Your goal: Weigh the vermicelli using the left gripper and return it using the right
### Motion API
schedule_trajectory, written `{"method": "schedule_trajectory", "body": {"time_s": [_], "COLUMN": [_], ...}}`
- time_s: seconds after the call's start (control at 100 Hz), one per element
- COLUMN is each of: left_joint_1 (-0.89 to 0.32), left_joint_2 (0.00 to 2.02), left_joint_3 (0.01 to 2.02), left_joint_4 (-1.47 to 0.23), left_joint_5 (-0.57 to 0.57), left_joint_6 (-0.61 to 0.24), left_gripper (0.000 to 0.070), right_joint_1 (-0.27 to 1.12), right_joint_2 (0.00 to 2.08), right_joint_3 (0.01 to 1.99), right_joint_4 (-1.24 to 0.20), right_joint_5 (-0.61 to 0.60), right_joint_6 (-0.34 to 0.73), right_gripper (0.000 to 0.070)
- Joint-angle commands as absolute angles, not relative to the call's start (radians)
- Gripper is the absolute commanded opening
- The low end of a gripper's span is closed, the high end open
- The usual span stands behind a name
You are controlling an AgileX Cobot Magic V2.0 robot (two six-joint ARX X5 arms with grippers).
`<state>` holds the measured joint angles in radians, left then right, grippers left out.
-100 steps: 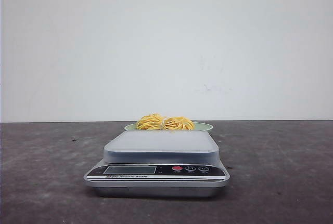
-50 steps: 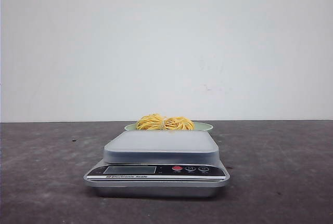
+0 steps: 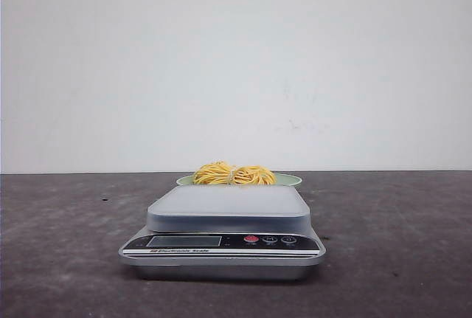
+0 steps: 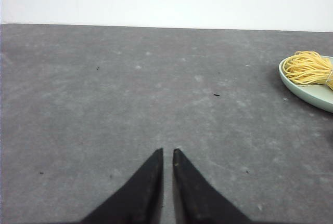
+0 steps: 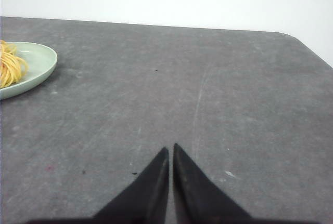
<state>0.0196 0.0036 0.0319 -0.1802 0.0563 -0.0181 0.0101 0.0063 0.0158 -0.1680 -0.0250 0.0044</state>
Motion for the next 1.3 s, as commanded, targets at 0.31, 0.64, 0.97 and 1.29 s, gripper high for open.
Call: {"method": "schedule_trajectory", "body": {"time_s": [0.31, 0.64, 0.97, 1.29], "left_joint_1": [0.023, 0.023, 0.023, 0.023], "left_joint_2": [0.004, 0.004, 0.004, 0.004], "left_joint_3": [0.014, 0.014, 0.014, 0.014], "left_joint_4": [-0.187, -0.187, -0.187, -0.187], "left_joint_5": [0.06, 0.06, 0.06, 0.06], "left_joint_6": [-0.012, -0.012, -0.012, -0.012], "left_gripper": [0.0, 0.0, 0.0, 0.0], "right_joint_1": [0.008, 0.008, 0.008, 0.008], "right_joint_2": [0.004, 0.004, 0.004, 0.004], "right_joint_3": [0.013, 0.013, 0.013, 0.013], "right_joint_4": [-0.156, -0.155, -0.156, -0.156], "right_joint_5": [-0.025, -0.025, -0.025, -0.025], "right_joint_6": [0.012, 0.012, 0.012, 0.012], "right_gripper": [0.0007, 0.0007, 0.0007, 0.0007]}}
